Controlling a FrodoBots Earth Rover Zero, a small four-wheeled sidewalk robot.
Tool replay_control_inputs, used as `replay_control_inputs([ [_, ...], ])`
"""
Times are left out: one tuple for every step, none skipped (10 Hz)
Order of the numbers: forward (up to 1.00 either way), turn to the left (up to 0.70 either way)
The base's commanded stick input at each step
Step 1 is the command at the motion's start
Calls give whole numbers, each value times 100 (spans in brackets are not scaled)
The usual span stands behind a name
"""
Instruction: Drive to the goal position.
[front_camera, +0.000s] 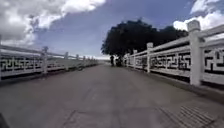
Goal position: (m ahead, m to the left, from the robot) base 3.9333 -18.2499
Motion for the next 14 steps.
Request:
replay_control_inputs([
  [70,0],
  [70,0],
  [70,0],
  [70,0],
  [70,0],
  [70,0],
  [70,0],
  [70,0],
  [70,0],
  [70,0],
  [70,0],
  [70,0],
  [70,0],
  [70,0],
])
